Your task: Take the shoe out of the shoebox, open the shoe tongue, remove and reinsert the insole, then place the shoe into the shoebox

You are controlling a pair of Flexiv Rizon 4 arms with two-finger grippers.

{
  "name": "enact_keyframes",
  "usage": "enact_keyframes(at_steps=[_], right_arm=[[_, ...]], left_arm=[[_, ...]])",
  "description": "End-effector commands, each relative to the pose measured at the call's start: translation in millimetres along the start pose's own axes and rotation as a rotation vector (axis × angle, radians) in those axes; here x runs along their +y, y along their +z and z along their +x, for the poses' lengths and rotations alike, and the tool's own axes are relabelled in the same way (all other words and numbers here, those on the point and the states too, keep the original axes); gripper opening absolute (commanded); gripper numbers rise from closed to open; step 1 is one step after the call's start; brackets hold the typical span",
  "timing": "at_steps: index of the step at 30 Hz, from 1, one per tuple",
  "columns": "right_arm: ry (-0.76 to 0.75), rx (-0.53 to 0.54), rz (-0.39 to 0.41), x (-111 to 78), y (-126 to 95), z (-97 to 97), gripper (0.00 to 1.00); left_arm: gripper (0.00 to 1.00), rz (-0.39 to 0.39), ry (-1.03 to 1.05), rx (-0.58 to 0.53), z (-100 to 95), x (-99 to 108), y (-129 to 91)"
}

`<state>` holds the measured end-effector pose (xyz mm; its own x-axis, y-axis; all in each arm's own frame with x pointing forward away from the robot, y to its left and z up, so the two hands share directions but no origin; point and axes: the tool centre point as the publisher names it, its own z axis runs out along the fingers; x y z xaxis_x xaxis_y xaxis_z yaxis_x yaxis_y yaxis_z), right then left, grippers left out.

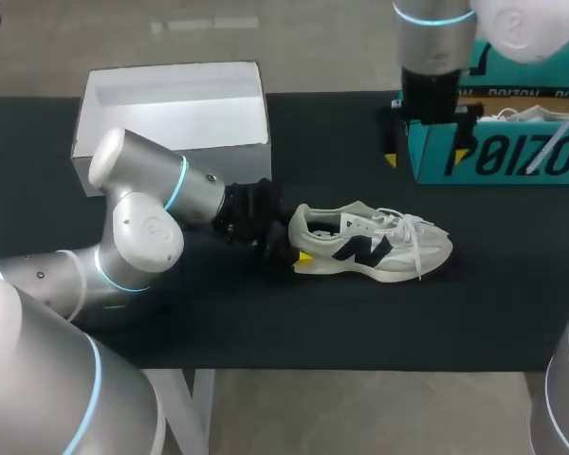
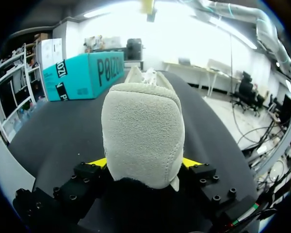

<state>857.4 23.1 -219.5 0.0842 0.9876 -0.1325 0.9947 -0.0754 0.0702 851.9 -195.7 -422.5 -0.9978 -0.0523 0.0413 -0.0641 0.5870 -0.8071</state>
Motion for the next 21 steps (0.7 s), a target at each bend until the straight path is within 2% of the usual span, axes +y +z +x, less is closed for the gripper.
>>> enact_keyframes(at_steps=[1,2,3,7,10,16,21], right_arm=[[0.047,0.013,0.017,2.3,3.8,5.1,1.0],[0.082,0.017,0.024,1.1,8.0,10.0,1.0],[0.089,-0.031,0.012,-2.7,13.6,19.8,1.0],[0.054,-0.009,0.018,-12.7,28.6,50.2,1.0],[0.043,-0.026,0.007,-18.8,38.5,65.4,1.0],[0.02,-0.074,-0.03,-27.7,54.1,81.3,1.0],[0.01,-0.06,-0.033,-32.9,67.4,91.1,1.0]], left_arm=[[0.0,0.002,0.0,0.0,0.5,1.1,-0.4],[0.0,0.002,0.0,0.0,0.5,1.1,-0.4],[0.0,0.002,0.0,0.0,0.5,1.1,-0.4],[0.0,0.002,0.0,0.0,0.5,1.1,-0.4],[0.0,0.002,0.0,0.0,0.5,1.1,-0.4],[0.0,0.002,0.0,0.0,0.5,1.1,-0.4],[0.0,0.002,0.0,0.0,0.5,1.1,-0.4]])
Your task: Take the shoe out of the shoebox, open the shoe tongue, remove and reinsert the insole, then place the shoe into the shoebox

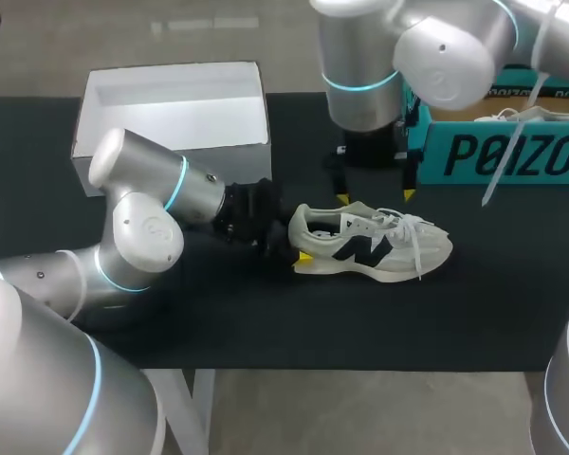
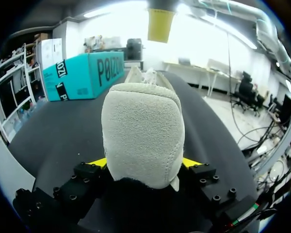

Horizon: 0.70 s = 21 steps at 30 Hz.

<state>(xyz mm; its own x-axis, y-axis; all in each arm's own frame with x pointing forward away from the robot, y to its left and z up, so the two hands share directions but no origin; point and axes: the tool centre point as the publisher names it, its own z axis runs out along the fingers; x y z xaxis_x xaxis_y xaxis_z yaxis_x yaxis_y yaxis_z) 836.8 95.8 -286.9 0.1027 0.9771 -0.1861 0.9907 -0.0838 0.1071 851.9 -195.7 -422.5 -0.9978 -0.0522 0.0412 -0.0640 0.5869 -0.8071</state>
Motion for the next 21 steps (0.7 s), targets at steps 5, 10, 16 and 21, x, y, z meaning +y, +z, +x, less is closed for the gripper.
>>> enact_keyframes(at_steps=[5,10,16,21], right_arm=[[-0.01,-0.04,0.019,-6.6,26.2,29.1,1.0],[-0.002,-0.089,0.04,-5.8,43.9,35.3,1.0],[0.026,-0.129,0.057,-0.4,55.2,31.9,1.0],[0.072,-0.171,0.054,3.3,58.0,23.2,1.0]], left_arm=[[0.0,0.002,0.0,0.0,0.5,1.0,-0.4],[0.0,0.002,0.0,0.0,0.5,1.0,-0.4],[0.0,0.002,0.0,0.0,0.5,1.0,-0.4],[0.0,0.002,0.0,0.0,0.5,1.0,-0.4]])
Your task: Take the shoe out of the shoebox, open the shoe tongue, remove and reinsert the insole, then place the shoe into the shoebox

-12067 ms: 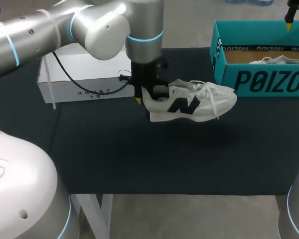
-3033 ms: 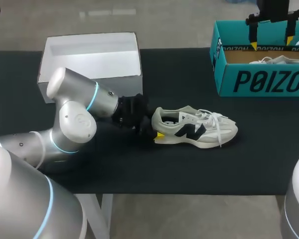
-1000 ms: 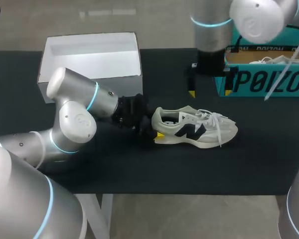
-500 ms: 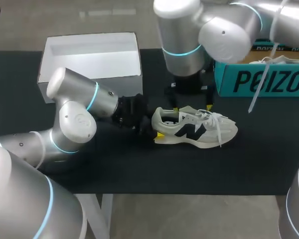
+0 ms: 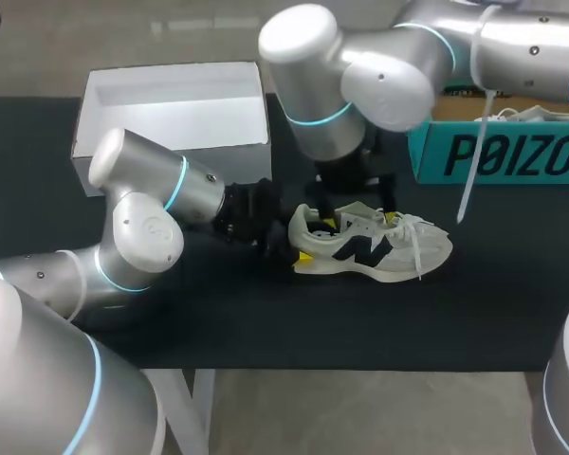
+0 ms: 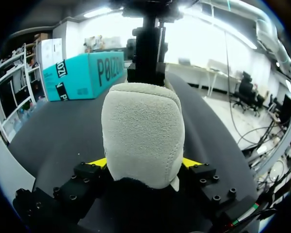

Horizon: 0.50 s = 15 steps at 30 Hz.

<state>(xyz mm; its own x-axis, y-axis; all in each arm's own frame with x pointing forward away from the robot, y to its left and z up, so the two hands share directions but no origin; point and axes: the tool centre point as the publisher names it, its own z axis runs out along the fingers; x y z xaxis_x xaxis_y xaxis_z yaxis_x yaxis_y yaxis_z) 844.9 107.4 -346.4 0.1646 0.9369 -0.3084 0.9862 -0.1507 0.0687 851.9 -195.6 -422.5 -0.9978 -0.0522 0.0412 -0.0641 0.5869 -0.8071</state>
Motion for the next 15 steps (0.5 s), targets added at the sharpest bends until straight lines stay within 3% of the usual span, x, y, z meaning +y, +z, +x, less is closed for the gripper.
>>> enact_keyframes(at_steps=[1,7,8,9,10,11,15], right_arm=[[0.027,-0.049,0.0,3.1,1.8,-3.4,1.0],[0.091,-0.081,-0.008,4.5,-3.6,-31.6,1.0],[0.105,-0.083,-0.008,4.6,-6.2,-35.6,0.55],[0.12,-0.082,-0.01,4.8,-8.7,-39.5,0.39],[0.132,-0.071,-0.012,4.8,-11.9,-42.6,0.1],[0.142,-0.058,-0.008,5.1,-14.3,-44.6,0.0],[0.205,0.03,0.055,12.1,-12.6,-54.9,0.0]], left_arm=[[0.0,0.002,0.0,0.0,0.5,1.0,-0.4],[0.0,0.002,0.0,0.0,0.5,1.0,-0.4],[0.0,0.002,0.0,0.0,0.5,1.0,-0.4],[0.0,0.002,0.0,0.0,0.5,1.0,-0.4],[0.0,0.002,0.0,0.0,0.5,1.0,-0.4],[0.0,0.002,0.0,0.0,0.5,1.0,-0.4],[0.0,0.002,0.0,0.0,0.5,1.0,-0.4]])
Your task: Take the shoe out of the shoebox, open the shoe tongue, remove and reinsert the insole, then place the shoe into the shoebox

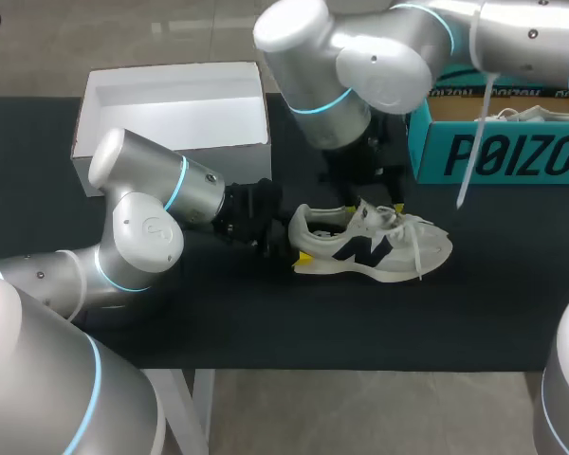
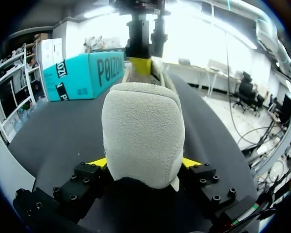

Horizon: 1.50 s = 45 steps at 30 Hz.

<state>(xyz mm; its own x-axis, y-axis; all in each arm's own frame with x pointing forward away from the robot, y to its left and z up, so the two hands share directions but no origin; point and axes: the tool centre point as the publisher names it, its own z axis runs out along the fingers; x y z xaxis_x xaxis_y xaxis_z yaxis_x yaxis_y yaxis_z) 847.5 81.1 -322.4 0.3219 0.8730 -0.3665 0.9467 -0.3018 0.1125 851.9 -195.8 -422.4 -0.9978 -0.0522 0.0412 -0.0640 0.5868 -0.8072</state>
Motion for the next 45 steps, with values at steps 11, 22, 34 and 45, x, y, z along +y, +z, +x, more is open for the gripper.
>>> enact_keyframes(at_steps=[11,22,34,45], right_arm=[[0.146,0.295,0.169,25.3,12.0,-47.1,0.0],[0.243,0.412,0.236,26.3,20.9,-66.3,0.0],[0.248,0.185,0.263,20.6,46.9,-64.6,0.0],[0.233,0.085,0.298,8.1,64.3,-53.8,1.0]], left_arm=[[0.0,0.002,0.0,0.0,0.5,1.2,-0.4],[0.0,0.002,0.0,0.0,0.5,1.2,-0.4],[0.0,0.002,0.0,0.0,0.5,1.2,-0.4],[0.0,0.002,0.0,0.0,0.5,1.2,-0.4]])
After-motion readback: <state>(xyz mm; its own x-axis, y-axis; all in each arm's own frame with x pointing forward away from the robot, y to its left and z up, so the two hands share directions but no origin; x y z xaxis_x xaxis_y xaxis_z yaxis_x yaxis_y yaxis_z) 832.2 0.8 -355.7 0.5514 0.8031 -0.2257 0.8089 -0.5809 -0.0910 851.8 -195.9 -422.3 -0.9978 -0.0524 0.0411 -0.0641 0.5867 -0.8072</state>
